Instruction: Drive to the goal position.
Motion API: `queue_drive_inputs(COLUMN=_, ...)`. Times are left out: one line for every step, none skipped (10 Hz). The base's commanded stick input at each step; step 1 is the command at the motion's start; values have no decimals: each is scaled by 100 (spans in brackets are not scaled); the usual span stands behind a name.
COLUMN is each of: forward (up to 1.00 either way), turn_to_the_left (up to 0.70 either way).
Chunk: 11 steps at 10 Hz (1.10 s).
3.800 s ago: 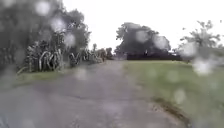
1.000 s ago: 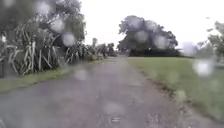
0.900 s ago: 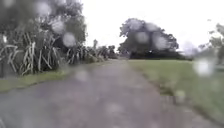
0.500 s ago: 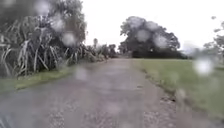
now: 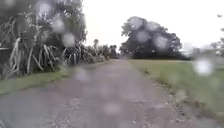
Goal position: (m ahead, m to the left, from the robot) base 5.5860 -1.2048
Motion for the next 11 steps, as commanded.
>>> queue_drive_inputs(forward=100, turn_to_the_left=0)
queue_drive_inputs(forward=100, turn_to_the_left=0)
queue_drive_inputs(forward=100, turn_to_the_left=0)
queue_drive_inputs(forward=100, turn_to_the_left=-14)
queue_drive_inputs(forward=100, turn_to_the_left=-24)
queue_drive_inputs(forward=100, turn_to_the_left=-35)
queue_drive_inputs(forward=100, turn_to_the_left=-39)
queue_drive_inputs(forward=100, turn_to_the_left=-40)
queue_drive_inputs(forward=100, turn_to_the_left=-40)
queue_drive_inputs(forward=100, turn_to_the_left=0)
queue_drive_inputs(forward=100, turn_to_the_left=0)
